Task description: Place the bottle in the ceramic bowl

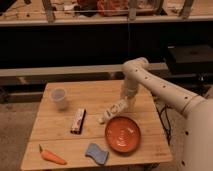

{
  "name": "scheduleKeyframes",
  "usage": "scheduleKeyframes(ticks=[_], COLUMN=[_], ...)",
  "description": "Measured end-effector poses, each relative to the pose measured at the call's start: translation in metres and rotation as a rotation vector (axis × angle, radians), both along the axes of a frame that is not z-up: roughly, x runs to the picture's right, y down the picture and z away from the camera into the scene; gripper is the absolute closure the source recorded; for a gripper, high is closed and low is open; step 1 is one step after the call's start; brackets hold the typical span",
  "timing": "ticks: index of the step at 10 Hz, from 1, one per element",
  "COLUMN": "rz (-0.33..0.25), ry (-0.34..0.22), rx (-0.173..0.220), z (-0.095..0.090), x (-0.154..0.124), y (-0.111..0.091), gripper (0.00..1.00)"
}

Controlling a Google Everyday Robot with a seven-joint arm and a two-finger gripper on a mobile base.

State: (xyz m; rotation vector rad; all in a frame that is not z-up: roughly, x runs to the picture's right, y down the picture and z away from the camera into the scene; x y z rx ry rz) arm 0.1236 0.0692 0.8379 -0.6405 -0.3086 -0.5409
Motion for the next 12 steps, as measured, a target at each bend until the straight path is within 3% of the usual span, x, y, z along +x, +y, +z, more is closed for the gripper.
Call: scheduleKeyframes(ticks=[2,4,7,9,12], rz=[0.008,0.018,0.009,0.028,0.134], ry=[-0.048,-0.107,-0.122,-0.092,-0.054], rx=[0.044,0.086,0.089,0.080,0.066], z=[-0.023,-0.069,-0.116,-0.126,-0.130], x=[-0.014,-0.028,-0.028,-0.011,0.042], y=[-0.005,-0.006,0.018,0.028,0.033], gripper=[0.98,1.00,1.00,1.00,1.00])
